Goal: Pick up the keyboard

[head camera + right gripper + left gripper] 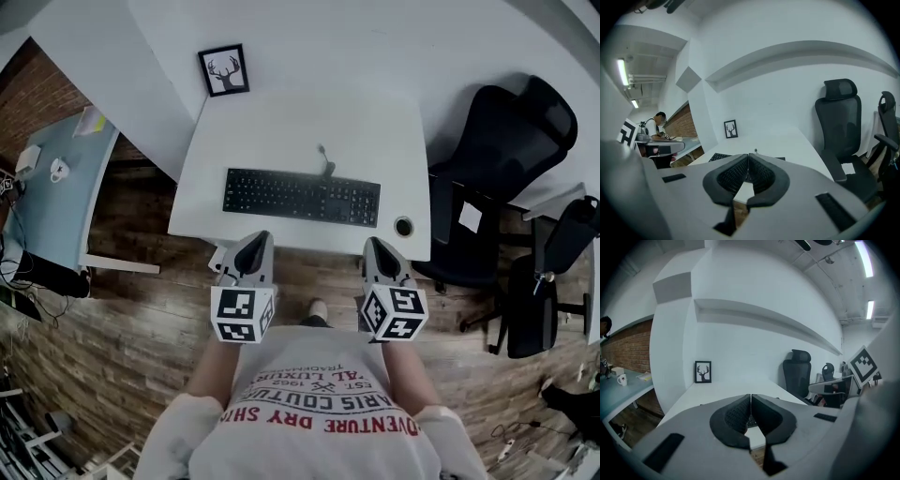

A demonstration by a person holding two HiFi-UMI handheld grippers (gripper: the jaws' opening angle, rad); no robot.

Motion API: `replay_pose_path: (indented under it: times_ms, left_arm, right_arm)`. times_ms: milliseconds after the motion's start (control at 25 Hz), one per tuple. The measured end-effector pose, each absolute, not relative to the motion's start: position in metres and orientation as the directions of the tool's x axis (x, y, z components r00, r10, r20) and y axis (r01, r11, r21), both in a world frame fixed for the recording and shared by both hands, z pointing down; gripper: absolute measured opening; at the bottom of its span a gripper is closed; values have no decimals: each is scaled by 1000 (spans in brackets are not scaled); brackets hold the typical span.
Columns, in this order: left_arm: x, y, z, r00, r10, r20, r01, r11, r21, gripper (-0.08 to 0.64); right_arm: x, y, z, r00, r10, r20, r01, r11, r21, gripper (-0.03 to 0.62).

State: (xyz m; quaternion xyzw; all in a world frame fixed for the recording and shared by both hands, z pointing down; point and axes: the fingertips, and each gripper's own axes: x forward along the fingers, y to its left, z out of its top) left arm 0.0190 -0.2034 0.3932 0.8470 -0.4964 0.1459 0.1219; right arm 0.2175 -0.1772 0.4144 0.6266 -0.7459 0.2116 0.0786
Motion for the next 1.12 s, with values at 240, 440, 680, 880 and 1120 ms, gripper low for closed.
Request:
replay_pose_path:
  times_ms: [240, 440, 680, 880, 1120]
  left_arm:
    - [36, -243, 403, 396, -835, 383, -912, -406, 56, 26]
    - [38, -258, 425, 382, -815, 436, -916, -395, 64, 26]
    - [34, -289, 447, 402, -778, 483, -908, -405, 103, 26]
    - [30, -327, 456, 439, -767, 469, -889, -446, 103, 26]
    - [-5, -369, 478, 419, -764, 491, -903, -409, 133, 26]
  right_arm:
    - [246, -217, 428, -235, -881, 411, -968, 171, -186, 26]
    - [253, -237, 447, -242, -863, 444, -966, 170, -196, 26]
    - [257, -260, 462, -210, -858, 469, -973, 135, -190, 26]
    - [264, -287, 478, -182, -847, 500, -973, 82, -217, 26]
    - [265, -310, 506, -219, -804, 552, -959, 73, -275, 26]
